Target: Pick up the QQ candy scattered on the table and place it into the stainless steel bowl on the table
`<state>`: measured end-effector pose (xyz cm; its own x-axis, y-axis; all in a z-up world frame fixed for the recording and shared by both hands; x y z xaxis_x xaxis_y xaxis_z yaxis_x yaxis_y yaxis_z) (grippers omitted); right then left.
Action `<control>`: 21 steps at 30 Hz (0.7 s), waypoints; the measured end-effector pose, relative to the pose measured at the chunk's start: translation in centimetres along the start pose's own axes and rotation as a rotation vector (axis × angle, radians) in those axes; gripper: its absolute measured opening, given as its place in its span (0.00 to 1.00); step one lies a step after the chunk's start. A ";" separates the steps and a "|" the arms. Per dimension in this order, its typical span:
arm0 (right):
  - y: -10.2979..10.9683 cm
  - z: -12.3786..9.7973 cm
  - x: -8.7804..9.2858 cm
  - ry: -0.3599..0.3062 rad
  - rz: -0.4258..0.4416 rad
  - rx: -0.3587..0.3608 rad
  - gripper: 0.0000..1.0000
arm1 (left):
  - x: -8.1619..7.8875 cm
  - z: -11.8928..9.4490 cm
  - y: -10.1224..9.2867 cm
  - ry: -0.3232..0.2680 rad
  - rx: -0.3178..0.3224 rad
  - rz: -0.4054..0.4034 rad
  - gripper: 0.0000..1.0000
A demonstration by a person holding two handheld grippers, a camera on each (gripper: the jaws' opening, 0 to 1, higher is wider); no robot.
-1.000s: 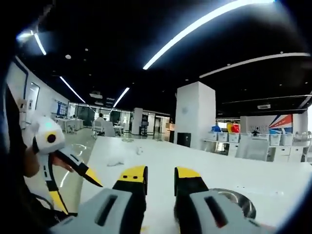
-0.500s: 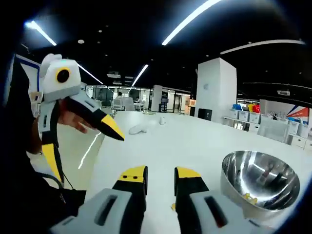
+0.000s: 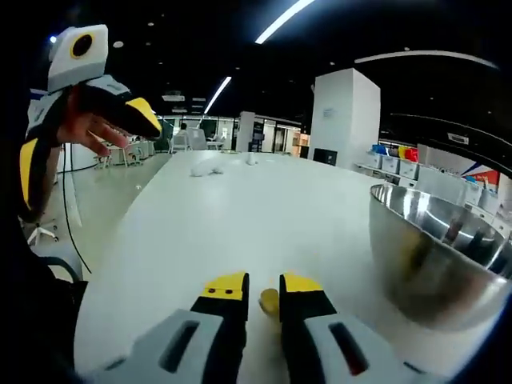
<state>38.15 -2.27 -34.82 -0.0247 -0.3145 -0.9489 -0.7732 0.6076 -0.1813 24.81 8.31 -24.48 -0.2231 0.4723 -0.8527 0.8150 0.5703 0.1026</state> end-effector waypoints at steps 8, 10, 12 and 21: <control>-0.2 0.2 0.6 0.021 -0.009 0.006 0.11 | 0.1 0.3 0.2 -0.002 0.006 -0.007 0.69; -0.2 0.2 0.6 0.016 0.000 0.004 0.10 | 0.2 0.4 0.2 -0.002 0.008 -0.012 0.69; -0.3 0.1 0.7 0.018 -0.001 0.005 0.08 | 0.3 0.4 0.2 0.001 0.008 -0.012 0.69; -0.2 0.0 0.7 0.010 -0.015 0.009 0.05 | 0.3 0.4 0.2 -0.002 0.008 -0.013 0.69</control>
Point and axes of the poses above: the point that each gripper's makers call its tool centre point, and the gripper's own axes: z roughly forward along the fingers, y roughly to its left, x roughly out of its underside, the point moved 7 cm from there along -z, roughly backward along the fingers, and after that the axes turned 14 degrees about x, right-handed, at the moved point
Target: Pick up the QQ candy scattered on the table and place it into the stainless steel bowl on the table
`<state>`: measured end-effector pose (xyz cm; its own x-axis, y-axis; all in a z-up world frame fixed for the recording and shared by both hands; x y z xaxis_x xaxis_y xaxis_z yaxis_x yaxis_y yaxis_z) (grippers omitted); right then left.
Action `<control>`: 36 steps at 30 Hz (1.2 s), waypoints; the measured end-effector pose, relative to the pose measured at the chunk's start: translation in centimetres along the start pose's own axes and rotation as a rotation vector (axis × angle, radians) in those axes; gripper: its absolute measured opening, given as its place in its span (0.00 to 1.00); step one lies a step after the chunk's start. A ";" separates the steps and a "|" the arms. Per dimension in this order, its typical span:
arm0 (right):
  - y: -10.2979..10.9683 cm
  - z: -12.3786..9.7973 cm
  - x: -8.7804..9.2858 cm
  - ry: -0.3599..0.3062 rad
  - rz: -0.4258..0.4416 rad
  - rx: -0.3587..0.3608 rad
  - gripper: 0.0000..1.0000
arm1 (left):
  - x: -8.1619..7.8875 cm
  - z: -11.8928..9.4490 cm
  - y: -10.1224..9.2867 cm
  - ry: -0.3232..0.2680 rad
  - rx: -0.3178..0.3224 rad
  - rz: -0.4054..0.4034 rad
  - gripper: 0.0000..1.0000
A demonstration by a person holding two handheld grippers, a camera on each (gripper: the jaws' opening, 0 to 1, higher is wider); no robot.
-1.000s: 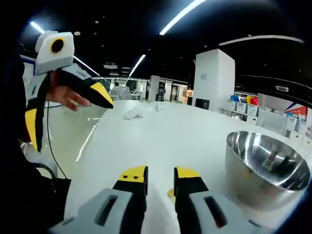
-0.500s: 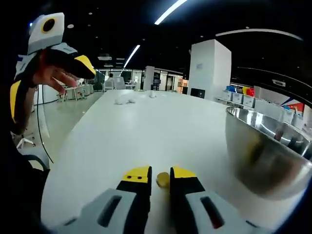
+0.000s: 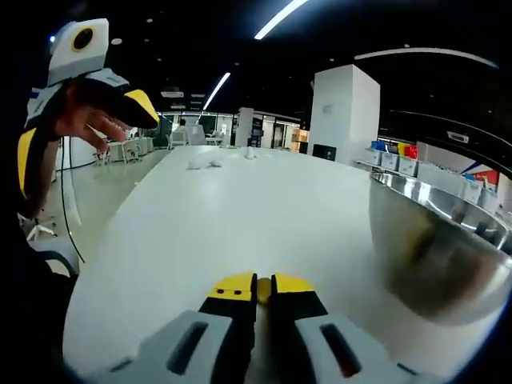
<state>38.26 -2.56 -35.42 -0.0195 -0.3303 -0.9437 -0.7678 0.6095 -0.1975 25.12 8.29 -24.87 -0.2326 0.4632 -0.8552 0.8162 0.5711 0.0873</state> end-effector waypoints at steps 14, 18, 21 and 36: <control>-0.8 -4.1 -4.6 -0.100 0.046 0.028 0.04 | -0.1 -0.1 -0.1 0.003 -0.003 0.003 0.69; -2.1 -5.9 -7.9 -0.179 0.007 0.066 0.04 | -0.4 0.0 -0.3 0.001 0.001 0.011 0.69; -3.6 -6.8 -10.1 -0.225 -0.007 0.104 0.04 | -0.6 0.0 -0.4 0.000 0.002 0.015 0.69; -13.5 -5.6 -11.5 -0.199 0.126 0.321 0.05 | -0.9 -0.3 -0.8 0.004 -0.001 0.030 0.69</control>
Point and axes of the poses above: the point that each gripper's makers call its tool centre point, and the gripper's own axes: z roughly forward along the fingers, y roughly to its left, x roughly out of its underside, the point moved 7 cm from there along -z, roughly backward along the fingers, and after that the axes turned 14 degrees about x, right-handed, at the moved point
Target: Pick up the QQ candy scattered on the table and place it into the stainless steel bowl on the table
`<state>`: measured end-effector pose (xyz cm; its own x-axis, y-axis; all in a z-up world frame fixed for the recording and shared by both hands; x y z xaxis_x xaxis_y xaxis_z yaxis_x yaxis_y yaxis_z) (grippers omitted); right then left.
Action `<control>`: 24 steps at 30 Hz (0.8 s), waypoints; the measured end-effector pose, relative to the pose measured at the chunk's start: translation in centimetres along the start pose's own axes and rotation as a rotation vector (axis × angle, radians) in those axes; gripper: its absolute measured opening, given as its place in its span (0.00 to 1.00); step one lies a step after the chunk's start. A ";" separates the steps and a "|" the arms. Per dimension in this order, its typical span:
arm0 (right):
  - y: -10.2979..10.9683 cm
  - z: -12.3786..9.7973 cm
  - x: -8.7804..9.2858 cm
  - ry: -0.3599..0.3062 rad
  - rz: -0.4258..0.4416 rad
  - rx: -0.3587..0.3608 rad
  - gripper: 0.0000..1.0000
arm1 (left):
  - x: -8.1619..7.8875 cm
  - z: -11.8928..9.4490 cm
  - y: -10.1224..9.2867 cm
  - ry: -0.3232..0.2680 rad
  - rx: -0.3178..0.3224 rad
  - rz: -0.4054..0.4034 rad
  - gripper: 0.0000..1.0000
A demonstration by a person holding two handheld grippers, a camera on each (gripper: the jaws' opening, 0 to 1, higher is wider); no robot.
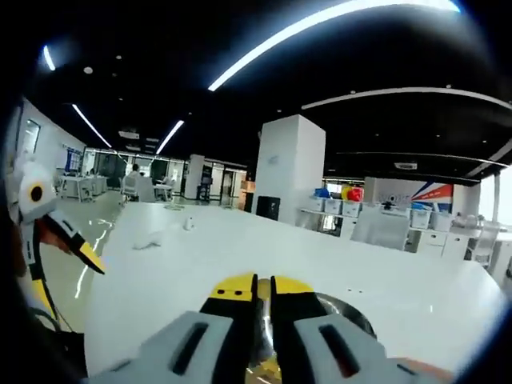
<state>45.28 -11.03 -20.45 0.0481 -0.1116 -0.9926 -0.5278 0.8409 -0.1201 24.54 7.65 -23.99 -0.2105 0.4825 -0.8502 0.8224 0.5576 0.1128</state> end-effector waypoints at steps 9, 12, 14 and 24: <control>-1.2 2.6 3.3 0.101 0.072 0.029 0.05 | 0.2 0.0 -0.1 0.004 0.000 -0.003 0.69; -1.2 2.8 3.8 0.116 0.083 0.033 0.06 | 0.2 -0.1 -0.1 0.002 0.000 -0.001 0.69; -1.3 2.9 3.8 0.112 0.086 0.039 0.07 | 0.3 -0.1 0.0 0.005 -0.003 -0.005 0.69; -2.1 2.7 4.0 0.079 0.059 0.082 0.26 | 0.6 0.1 0.1 0.013 0.002 -0.009 0.68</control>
Point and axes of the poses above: the point that each gripper's makers call its tool centre point, and the gripper's own axes: z roughly forward along the fingers, y roughly to its left, x roughly out of its underside, the point moved 7 cm from there along -z, roughly backward along the fingers, and after that the axes turned 14 degrees about x, right-handed, at the moved point
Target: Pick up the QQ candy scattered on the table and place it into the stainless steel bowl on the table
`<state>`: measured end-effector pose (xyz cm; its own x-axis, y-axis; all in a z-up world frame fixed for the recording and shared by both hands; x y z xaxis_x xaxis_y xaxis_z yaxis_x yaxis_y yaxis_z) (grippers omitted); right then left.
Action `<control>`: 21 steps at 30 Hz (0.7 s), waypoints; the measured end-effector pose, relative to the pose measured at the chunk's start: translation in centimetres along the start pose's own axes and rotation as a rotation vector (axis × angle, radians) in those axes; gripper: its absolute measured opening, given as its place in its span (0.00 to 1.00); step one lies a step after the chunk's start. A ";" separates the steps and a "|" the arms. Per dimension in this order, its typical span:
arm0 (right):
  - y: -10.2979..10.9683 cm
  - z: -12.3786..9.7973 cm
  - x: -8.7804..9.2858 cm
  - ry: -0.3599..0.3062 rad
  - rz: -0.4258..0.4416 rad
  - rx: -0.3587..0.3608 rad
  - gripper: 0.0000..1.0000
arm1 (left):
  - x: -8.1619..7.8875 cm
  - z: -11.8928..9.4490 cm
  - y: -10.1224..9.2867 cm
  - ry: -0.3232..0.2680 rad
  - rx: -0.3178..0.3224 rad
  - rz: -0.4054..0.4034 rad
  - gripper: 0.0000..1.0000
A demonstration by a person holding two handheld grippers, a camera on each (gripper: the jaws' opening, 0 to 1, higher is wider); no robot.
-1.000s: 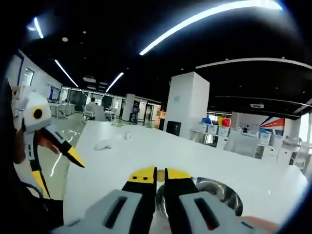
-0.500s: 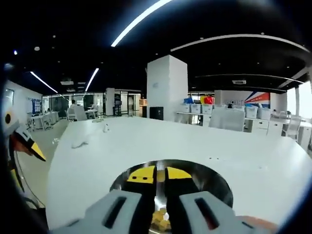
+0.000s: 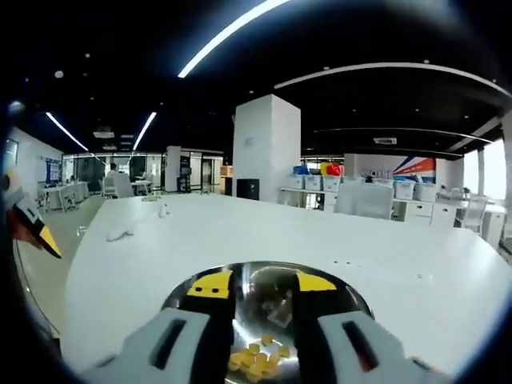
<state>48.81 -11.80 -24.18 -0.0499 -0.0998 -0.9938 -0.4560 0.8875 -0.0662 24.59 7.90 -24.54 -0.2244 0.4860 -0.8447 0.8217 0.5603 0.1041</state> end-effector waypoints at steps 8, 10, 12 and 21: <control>-0.5 -0.2 0.4 0.009 0.004 0.013 0.26 | -0.1 0.1 0.1 -0.006 -0.001 -0.003 0.68; -0.4 -0.4 0.2 0.004 0.006 0.010 0.26 | 0.0 0.1 0.1 -0.005 -0.003 -0.005 0.68; -0.3 -0.6 -0.1 -0.007 0.007 0.008 0.26 | -0.1 0.1 0.2 -0.005 -0.005 -0.006 0.68; -1.0 -2.6 -2.2 -0.102 0.013 -0.067 0.31 | -2.0 -1.5 4.3 -0.189 -0.178 0.044 0.68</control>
<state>47.06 -13.65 -21.66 0.0328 -0.0395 -0.9987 -0.5143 0.8561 -0.0507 27.85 10.31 -21.60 -0.0747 0.3877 -0.9187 0.7198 0.6586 0.2195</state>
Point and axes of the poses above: the point that each gripper's makers call its tool centre point, and the gripper's own axes: z roughly forward along the fingers, y roughly to its left, x roughly out of its underside, the point moved 7 cm from there along -z, roughly backward along the fingers, and after that the axes turned 14 degrees about x, right-handed, at the moved point
